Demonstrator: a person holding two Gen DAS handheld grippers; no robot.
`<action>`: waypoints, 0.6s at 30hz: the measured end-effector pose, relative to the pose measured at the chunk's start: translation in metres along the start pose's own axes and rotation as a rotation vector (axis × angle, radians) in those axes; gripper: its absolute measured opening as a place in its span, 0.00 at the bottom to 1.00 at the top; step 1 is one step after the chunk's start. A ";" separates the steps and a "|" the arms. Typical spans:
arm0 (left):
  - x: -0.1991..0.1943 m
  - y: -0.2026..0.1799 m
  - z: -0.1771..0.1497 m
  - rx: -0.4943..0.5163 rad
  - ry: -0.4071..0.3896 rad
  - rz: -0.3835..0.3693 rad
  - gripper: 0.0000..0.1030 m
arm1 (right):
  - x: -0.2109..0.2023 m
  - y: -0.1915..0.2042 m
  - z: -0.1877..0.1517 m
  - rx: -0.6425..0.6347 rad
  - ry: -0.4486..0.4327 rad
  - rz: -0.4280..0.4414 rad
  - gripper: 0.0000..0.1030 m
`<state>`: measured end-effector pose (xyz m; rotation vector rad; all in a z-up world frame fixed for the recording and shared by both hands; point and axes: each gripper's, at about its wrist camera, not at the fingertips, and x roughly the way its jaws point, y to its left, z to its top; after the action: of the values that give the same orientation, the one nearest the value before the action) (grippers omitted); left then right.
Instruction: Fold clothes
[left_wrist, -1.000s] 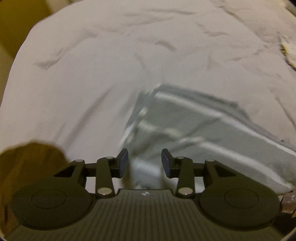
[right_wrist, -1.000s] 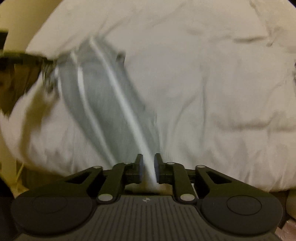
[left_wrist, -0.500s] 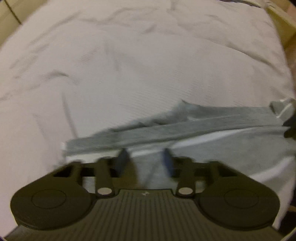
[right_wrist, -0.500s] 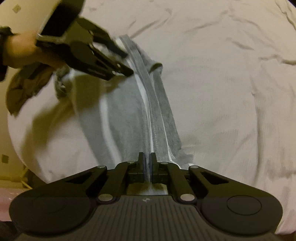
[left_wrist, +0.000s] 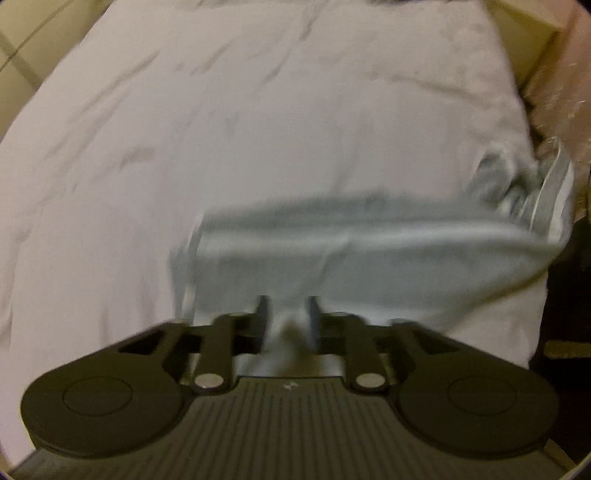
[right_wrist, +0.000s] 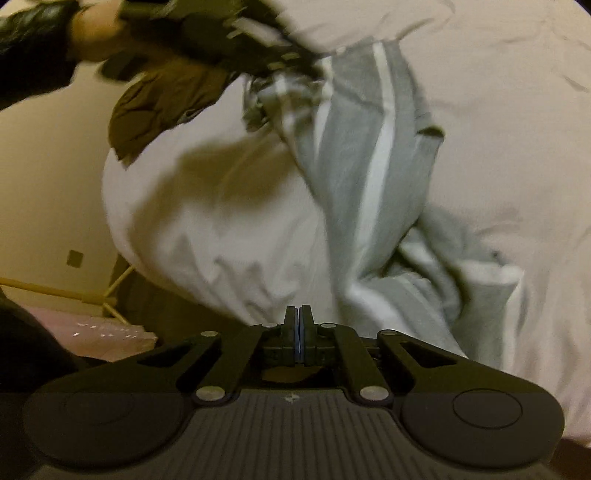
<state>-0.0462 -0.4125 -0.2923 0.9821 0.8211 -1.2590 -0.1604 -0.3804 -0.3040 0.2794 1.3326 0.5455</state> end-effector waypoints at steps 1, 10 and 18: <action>0.004 -0.004 0.011 0.035 -0.032 -0.013 0.36 | -0.001 0.000 -0.001 0.006 -0.005 -0.012 0.06; 0.075 -0.026 0.041 0.146 0.095 -0.199 0.38 | -0.034 -0.048 -0.020 0.293 -0.204 -0.210 0.26; 0.043 -0.034 -0.017 0.032 0.228 -0.275 0.26 | -0.007 -0.060 -0.019 0.365 -0.142 -0.055 0.27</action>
<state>-0.0736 -0.4142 -0.3430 1.0781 1.1470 -1.4133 -0.1669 -0.4372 -0.3316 0.5679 1.2924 0.2279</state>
